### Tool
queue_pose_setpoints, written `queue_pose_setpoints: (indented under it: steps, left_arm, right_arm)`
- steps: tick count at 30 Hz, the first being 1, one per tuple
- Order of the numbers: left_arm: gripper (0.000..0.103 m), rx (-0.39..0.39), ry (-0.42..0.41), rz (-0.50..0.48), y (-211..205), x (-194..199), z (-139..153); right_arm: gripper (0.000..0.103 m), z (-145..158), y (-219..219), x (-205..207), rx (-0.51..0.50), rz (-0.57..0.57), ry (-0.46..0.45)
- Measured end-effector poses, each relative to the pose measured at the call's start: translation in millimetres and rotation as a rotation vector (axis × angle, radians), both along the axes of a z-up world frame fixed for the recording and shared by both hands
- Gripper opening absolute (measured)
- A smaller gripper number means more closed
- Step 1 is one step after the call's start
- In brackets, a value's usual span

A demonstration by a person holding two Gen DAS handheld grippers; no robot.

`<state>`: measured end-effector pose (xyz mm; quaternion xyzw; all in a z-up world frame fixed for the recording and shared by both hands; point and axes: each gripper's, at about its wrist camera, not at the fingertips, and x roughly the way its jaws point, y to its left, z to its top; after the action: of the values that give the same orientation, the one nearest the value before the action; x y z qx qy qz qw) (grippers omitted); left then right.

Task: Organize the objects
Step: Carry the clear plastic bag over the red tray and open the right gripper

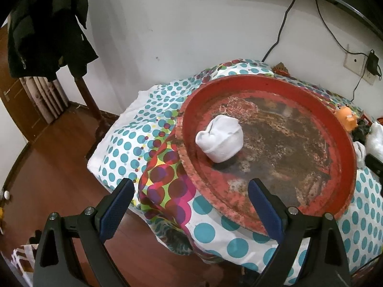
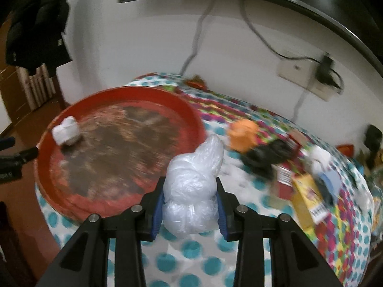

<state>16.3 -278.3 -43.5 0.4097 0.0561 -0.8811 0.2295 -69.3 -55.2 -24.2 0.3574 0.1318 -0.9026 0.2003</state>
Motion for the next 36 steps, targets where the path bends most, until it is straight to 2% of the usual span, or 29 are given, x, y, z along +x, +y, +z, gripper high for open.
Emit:
queue_pose_setpoints:
  steps: [7,14,29,36]
  left_arm:
    - [0.095,0.021,0.008,0.001,-4.0,0.8,0.0]
    - [0.095,0.034,0.010,0.014,-9.2,1.9,0.0]
    - [0.096,0.054,0.010,0.019,-13.2,1.5,-3.9]
    - [0.096,0.050,0.008,0.006,-10.8,-0.4,-4.9]
  right_arm:
    - [0.037,-4.4,-57.7,-10.3,0.030,0.077,-0.003]
    - [0.037,-19.8,-92.3,-29.7,0.046,0.082,-0.056]
    - [0.037,-35.3,-120.7,-75.1,0.103,0.045,-0.104]
    - [0.038,-42.0,-120.3,-85.2,0.116,0.028,-0.117]
